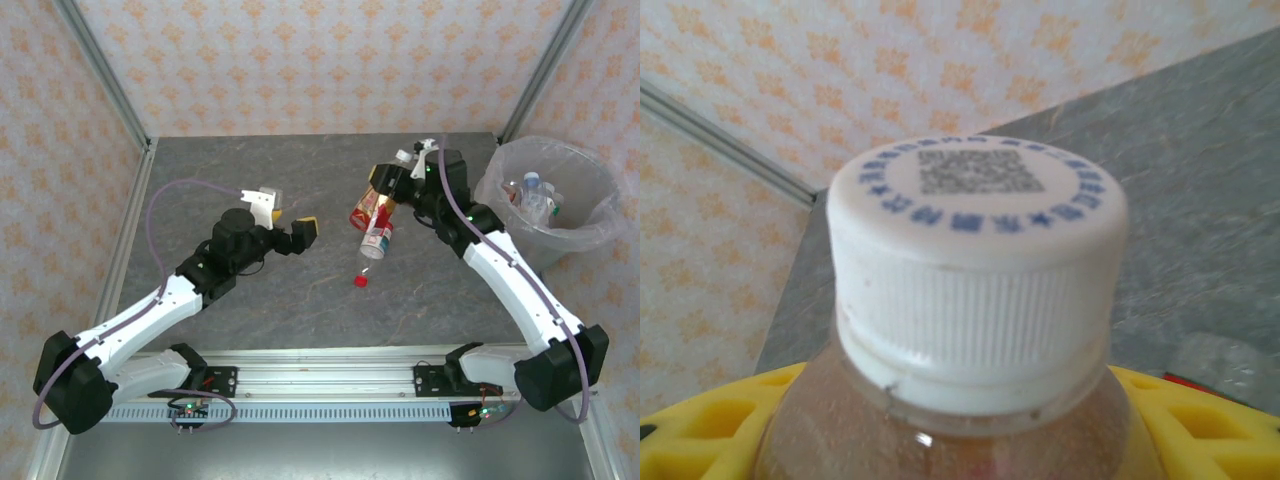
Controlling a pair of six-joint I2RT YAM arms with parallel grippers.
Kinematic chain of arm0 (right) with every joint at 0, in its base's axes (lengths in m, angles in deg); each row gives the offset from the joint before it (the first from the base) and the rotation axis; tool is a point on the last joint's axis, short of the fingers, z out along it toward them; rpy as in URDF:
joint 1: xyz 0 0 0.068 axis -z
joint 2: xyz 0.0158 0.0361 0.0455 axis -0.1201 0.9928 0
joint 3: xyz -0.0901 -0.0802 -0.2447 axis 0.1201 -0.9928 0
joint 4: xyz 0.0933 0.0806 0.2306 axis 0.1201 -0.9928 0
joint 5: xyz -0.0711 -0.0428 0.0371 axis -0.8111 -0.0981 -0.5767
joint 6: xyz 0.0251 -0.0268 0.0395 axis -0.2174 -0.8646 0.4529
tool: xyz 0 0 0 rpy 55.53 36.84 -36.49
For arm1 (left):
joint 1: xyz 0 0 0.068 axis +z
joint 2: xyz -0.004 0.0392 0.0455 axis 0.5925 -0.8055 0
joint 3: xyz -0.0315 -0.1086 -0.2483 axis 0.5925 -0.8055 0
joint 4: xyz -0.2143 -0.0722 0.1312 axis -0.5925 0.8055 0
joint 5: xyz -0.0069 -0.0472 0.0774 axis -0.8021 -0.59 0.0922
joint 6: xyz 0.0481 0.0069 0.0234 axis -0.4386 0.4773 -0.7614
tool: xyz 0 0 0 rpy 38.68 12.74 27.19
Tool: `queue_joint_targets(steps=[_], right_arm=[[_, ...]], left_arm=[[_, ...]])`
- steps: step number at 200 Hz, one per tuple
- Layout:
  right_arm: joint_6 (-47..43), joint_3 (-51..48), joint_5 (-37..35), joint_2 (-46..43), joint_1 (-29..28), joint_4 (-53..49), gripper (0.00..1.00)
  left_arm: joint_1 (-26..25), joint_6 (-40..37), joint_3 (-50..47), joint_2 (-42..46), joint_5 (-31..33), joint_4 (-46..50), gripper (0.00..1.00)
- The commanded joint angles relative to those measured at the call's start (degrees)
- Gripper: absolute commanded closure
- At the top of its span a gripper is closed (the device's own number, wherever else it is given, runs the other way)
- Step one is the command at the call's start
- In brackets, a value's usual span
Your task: Put the plastic bottles in the bin
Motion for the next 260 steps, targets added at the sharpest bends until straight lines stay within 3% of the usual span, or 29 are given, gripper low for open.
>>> queue_joint_targets(steps=[1, 32, 101, 185, 226, 260], right_arm=[[-4.9, 3.6, -4.4, -3.5, 2.0, -6.2, 0.48], [-8.8, 7.9, -9.5, -6.3, 4.1, -10.1, 0.47], [-16.8, 16.3, -27.0, -10.2, 5.3, -12.9, 0.48], [-32.9, 15.4, -48.8, -18.2, 5.8, 2.7, 0.48], [-37.8, 14.7, -55.0, -18.1, 8.2, 6.1, 0.48], [-31.7, 13.8, -50.4, -15.5, 19.0, 2.1, 0.48]], left_arm=[[0.6, 3.5, -1.1, 2.0, 14.9, 2.5, 0.0], [1.5, 7.7, -1.2, 1.7, 22.5, 7.2, 0.0], [1.8, 9.6, -0.6, -1.8, 24.3, 8.8, 0.0], [1.9, 9.9, 0.8, -5.6, 23.4, 8.9, 0.0], [2.0, 10.2, 1.1, -6.4, 22.9, 8.9, 0.0], [1.9, 10.3, 1.0, -6.6, 22.7, 9.2, 0.0]])
